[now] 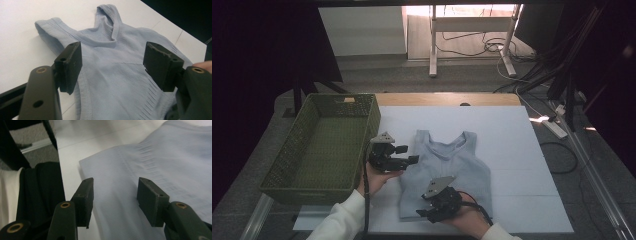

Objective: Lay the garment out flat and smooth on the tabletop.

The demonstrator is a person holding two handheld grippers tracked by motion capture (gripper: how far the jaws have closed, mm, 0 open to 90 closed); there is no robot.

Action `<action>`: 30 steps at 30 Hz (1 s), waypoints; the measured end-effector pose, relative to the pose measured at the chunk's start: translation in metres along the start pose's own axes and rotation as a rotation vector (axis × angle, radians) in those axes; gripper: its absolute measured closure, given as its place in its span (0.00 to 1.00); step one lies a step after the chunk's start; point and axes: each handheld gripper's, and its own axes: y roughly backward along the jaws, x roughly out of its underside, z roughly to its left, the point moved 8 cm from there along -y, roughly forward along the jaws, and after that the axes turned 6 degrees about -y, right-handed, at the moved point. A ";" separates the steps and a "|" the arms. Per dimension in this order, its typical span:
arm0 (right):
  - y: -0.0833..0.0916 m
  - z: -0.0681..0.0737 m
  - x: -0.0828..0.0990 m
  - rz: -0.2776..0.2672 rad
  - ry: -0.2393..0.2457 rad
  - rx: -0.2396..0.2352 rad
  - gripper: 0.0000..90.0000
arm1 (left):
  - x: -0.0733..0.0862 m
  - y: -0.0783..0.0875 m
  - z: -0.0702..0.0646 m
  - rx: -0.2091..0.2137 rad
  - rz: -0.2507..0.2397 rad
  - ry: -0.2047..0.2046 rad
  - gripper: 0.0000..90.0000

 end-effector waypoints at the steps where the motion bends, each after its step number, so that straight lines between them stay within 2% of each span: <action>1: -0.003 0.001 0.001 0.012 0.005 -0.008 0.52 | 0.000 0.000 0.000 0.000 -0.001 -0.001 0.36; 5: -0.009 0.003 0.009 0.070 0.061 -0.019 0.47 | 0.000 0.001 0.000 -0.002 -0.004 0.000 0.36; 8: -0.012 0.004 0.014 0.101 0.063 -0.031 0.43 | 0.000 0.002 0.001 -0.003 -0.006 0.002 0.36; 10: -0.016 0.004 0.017 0.128 0.094 -0.019 0.42 | 0.000 0.002 0.001 -0.002 -0.006 0.000 0.36; 12: -0.018 0.004 0.019 0.131 0.132 0.006 0.42 | -0.001 0.001 0.000 -0.002 -0.006 0.001 0.36; 15: -0.019 0.001 0.019 0.130 0.166 0.038 0.46 | -0.001 0.001 -0.001 -0.001 -0.004 -0.001 0.36; 21: -0.018 -0.007 0.017 0.126 0.158 0.049 0.56 | -0.001 0.001 -0.001 -0.002 -0.004 -0.003 0.36; 22: -0.018 -0.008 0.016 0.124 0.153 0.049 0.59 | 0.000 0.001 -0.001 -0.003 -0.004 -0.002 0.36; 25: -0.017 -0.015 0.014 0.115 0.147 0.076 0.80 | 0.000 0.001 -0.001 -0.003 -0.004 -0.002 0.36; 30: -0.015 -0.021 0.013 0.107 0.079 0.033 0.90 | 0.000 0.001 -0.001 -0.003 -0.004 -0.003 0.36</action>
